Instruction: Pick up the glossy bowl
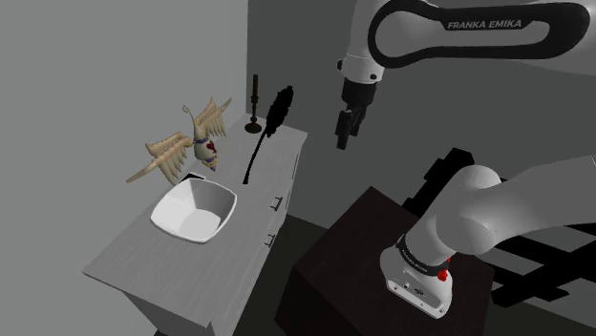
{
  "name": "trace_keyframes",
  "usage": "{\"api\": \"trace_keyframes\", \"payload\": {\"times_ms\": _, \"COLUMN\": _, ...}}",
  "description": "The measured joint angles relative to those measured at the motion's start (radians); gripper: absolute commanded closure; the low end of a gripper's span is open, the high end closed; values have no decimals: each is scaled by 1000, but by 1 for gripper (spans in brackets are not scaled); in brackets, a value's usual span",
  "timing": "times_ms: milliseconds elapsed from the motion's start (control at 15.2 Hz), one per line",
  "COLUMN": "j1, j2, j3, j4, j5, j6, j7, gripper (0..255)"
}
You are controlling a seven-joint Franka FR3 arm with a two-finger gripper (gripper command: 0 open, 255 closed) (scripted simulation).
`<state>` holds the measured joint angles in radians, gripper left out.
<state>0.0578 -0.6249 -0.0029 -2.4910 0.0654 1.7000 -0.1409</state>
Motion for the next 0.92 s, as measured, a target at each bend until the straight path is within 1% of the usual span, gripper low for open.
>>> {"api": "trace_keyframes", "payload": {"times_ms": 396, "j1": 39, "j2": 183, "j3": 25, "j4": 14, "j5": 59, "j6": 197, "j7": -4, "gripper": 0}}
{"api": "trace_keyframes", "payload": {"times_ms": 924, "j1": 82, "j2": 475, "j3": 51, "j4": 109, "j5": 130, "j6": 432, "j7": -38, "gripper": 0}}
